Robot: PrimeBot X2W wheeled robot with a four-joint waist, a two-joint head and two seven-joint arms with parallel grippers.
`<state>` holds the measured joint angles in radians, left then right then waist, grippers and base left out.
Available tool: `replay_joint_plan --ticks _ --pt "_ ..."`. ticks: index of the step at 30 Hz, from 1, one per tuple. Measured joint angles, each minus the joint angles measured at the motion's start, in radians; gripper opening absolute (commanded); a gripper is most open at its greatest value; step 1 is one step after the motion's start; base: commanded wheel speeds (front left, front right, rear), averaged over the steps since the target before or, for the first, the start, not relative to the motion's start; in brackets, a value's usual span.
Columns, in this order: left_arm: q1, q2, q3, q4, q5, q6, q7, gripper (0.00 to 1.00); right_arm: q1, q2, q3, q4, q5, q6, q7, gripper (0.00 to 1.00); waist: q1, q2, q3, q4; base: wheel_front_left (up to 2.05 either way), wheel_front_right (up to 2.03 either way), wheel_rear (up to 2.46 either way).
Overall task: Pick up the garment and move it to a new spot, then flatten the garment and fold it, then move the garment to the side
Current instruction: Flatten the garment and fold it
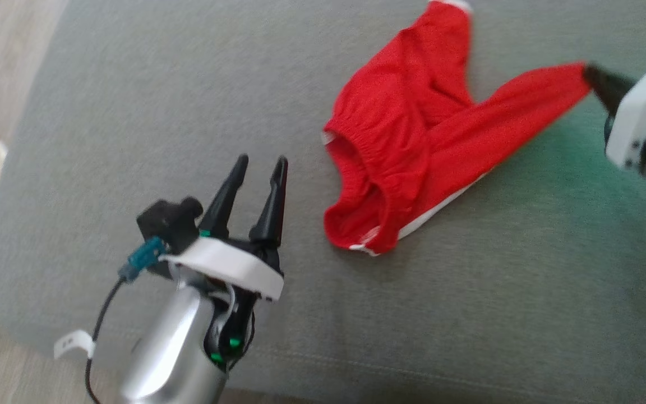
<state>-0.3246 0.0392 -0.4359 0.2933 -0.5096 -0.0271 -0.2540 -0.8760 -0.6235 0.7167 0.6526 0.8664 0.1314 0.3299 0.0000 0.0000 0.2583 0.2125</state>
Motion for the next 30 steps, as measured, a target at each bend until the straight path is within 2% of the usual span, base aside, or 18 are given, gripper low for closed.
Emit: replay_joint_plan --ticks 4,8,13,17,23,27,30 --pt "0.034 0.000 0.003 0.005 0.008 -0.001 0.000 1.00 0.065 -0.033 0.005 -0.042 0.016 0.000 0.056 0.00 0.0000 0.0000 -0.035 -0.040 0.00 0.00 0.00" --pt "0.058 0.000 0.011 0.006 0.008 -0.001 0.000 1.00 0.153 -0.079 -0.005 -0.112 0.047 0.000 0.161 0.00 0.0000 0.0000 -0.078 -0.089 0.00 0.00 0.00" --pt "0.059 0.000 0.009 0.004 0.008 -0.001 0.000 1.00 0.261 -0.129 -0.075 -0.201 0.082 0.000 0.316 0.00 -0.0001 0.0000 -0.115 -0.130 0.00 0.00 0.00" --pt "0.059 0.000 -0.009 -0.002 0.006 -0.001 0.000 1.00 0.331 -0.138 -0.145 -0.262 0.075 0.000 0.401 0.00 0.0000 0.0000 -0.109 -0.122 0.00 0.00 0.00" --pt "0.053 0.001 -0.041 -0.004 0.002 -0.001 0.000 1.00 0.308 -0.070 -0.279 -0.269 -0.035 0.000 0.443 0.00 0.0000 0.0000 -0.068 -0.063 0.00 0.00 0.00" --pt "0.031 0.001 -0.069 -0.005 -0.004 0.000 0.000 1.00 0.222 -0.001 -0.354 -0.188 -0.140 0.000 0.471 0.00 0.0000 0.0000 -0.029 0.006 0.00 0.00 0.00" --pt "0.014 0.001 -0.080 -0.012 -0.018 0.001 0.000 1.00 0.168 0.026 -0.376 -0.121 -0.214 0.000 0.470 0.00 0.0000 0.0000 -0.007 0.048 0.00 0.00 0.00"
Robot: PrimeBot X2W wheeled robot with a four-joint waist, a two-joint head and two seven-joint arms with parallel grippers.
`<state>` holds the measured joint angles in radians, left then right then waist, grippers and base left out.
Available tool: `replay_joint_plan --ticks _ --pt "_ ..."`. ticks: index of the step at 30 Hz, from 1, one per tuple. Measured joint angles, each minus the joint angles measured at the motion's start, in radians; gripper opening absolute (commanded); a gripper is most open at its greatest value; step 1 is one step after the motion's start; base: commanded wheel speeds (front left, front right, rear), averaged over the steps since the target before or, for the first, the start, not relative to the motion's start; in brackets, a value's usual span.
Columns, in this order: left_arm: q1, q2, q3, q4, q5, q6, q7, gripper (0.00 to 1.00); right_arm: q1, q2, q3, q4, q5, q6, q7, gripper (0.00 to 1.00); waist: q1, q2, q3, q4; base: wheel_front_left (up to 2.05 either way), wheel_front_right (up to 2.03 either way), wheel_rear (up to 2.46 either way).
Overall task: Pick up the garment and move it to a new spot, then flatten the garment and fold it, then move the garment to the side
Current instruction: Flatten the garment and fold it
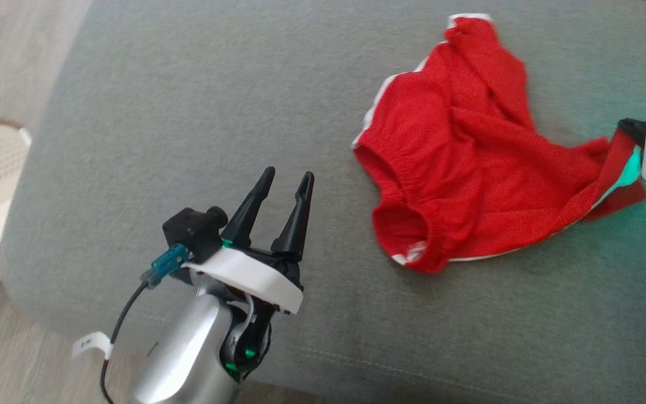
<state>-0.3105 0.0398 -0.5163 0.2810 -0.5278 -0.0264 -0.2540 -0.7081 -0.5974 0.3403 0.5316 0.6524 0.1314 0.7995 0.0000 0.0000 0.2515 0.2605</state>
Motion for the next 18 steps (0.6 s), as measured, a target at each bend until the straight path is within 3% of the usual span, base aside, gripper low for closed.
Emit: replay_joint_plan --ticks 8,9,10,18 --pt "-0.010 0.000 -0.022 -0.015 -0.014 0.010 0.000 1.00 -0.069 0.046 -0.012 0.174 -0.137 0.000 -0.048 0.00 0.0000 0.0000 0.050 0.068 0.00 0.00 0.00" --pt "-0.011 0.000 -0.023 -0.017 -0.016 0.010 0.000 1.00 -0.072 0.051 -0.012 0.189 -0.146 0.000 -0.063 0.41 0.0000 0.0000 0.054 0.070 0.00 0.00 0.00" --pt "-0.013 0.000 -0.023 -0.017 -0.020 0.013 0.000 1.00 -0.076 0.056 -0.014 0.204 -0.153 0.000 -0.079 1.00 0.0000 0.0000 0.056 0.070 0.00 0.00 0.00" --pt "-0.024 0.000 -0.018 -0.015 -0.009 0.017 0.000 1.00 -0.089 0.085 -0.022 0.256 -0.165 0.000 -0.237 1.00 0.0000 0.0000 0.033 0.017 0.00 0.00 0.00"
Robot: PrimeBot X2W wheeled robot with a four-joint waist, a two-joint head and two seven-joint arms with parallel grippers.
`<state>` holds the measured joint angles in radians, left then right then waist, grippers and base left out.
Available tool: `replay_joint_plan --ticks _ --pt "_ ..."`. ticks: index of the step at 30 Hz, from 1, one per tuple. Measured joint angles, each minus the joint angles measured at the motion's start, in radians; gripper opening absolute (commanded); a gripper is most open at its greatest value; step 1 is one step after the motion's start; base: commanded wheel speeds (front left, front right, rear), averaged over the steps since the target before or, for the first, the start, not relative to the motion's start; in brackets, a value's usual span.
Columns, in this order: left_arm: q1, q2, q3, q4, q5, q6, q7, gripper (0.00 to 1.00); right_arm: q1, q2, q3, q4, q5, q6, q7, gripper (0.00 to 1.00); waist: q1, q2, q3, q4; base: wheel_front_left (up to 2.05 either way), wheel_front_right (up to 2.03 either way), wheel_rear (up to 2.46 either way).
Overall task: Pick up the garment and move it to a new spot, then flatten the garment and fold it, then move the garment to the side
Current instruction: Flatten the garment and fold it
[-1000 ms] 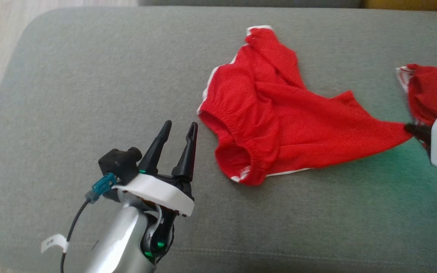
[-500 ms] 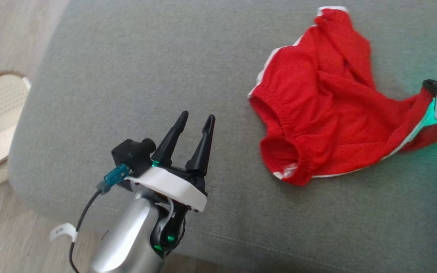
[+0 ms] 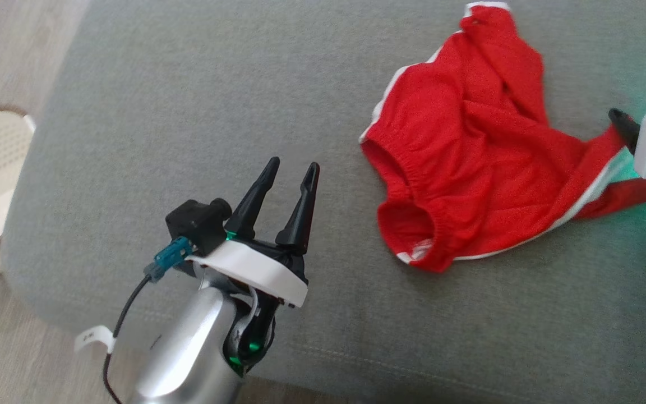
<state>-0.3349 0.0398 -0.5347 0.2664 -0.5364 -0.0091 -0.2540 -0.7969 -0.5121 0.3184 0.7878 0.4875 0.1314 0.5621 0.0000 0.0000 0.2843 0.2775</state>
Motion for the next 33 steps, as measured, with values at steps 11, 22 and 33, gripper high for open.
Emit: replay_joint_plan --ticks 11,22,33 --pt "0.052 0.000 0.034 0.026 0.034 -0.019 0.000 1.00 0.156 0.026 -0.002 -0.156 0.078 0.000 -0.273 1.00 0.0000 0.0000 -0.102 -0.108 0.00 0.00 0.00" --pt "0.148 0.002 0.046 0.053 0.084 -0.067 0.000 1.00 0.528 0.155 -0.145 -0.426 -0.007 0.000 -0.555 1.00 0.0000 0.0000 -0.177 -0.226 0.00 0.00 0.00" --pt "0.137 0.073 -0.141 0.171 0.225 -0.114 0.000 1.00 0.587 0.256 -0.262 -0.520 -0.077 0.000 -0.545 1.00 0.0000 0.0000 -0.162 -0.268 0.00 0.00 0.00"
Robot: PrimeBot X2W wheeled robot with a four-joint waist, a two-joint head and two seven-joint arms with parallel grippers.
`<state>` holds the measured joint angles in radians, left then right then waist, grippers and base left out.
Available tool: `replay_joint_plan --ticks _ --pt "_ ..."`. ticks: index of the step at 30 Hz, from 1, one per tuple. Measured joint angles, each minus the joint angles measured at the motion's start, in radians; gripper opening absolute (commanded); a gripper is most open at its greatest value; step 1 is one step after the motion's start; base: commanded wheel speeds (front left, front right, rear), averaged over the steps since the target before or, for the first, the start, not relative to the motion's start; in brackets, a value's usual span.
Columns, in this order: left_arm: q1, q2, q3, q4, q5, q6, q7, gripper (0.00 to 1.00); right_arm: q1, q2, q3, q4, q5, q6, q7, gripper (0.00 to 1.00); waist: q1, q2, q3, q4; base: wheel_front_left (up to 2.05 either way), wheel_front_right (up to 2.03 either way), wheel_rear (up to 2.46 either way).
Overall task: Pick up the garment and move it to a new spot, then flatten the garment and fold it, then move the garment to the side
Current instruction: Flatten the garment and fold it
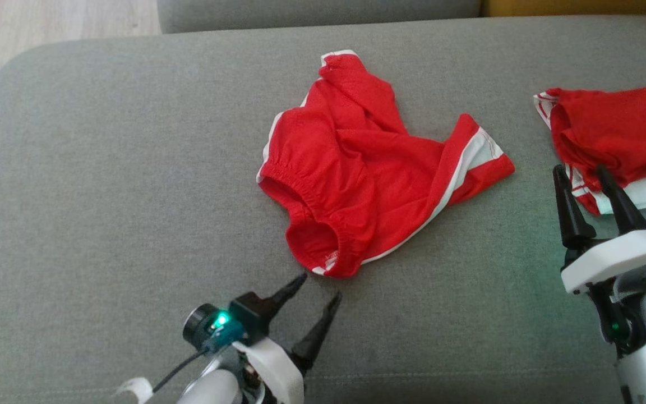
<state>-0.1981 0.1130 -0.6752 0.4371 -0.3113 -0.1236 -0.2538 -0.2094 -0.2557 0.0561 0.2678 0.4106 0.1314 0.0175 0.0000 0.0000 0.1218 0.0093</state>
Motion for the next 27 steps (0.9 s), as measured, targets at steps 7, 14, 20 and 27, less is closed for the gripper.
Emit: replay_joint_plan --ticks 7,14,20,27 --pt "-0.104 0.024 -0.080 0.088 0.067 0.005 0.003 1.00 -0.002 0.022 -0.015 -0.025 -0.013 0.000 0.020 1.00 0.0000 0.0000 0.032 -0.016 0.00 0.00 0.00" --pt "-0.161 0.016 -0.097 0.157 0.100 0.017 0.003 1.00 -0.006 0.026 -0.021 -0.029 -0.016 0.000 0.024 1.00 0.0000 0.0000 0.059 -0.034 0.00 0.00 0.00" --pt "-0.184 0.002 -0.139 0.193 0.092 0.003 0.003 0.00 -0.007 0.027 -0.019 -0.026 -0.022 0.000 0.032 1.00 0.0000 0.0000 0.072 -0.038 0.00 0.00 0.00" --pt "-0.191 -0.019 -0.088 0.142 -0.002 0.000 0.001 0.00 -0.057 0.000 0.028 0.005 -0.035 0.000 0.059 1.00 0.0000 0.0000 0.079 -0.008 0.00 0.00 0.00"
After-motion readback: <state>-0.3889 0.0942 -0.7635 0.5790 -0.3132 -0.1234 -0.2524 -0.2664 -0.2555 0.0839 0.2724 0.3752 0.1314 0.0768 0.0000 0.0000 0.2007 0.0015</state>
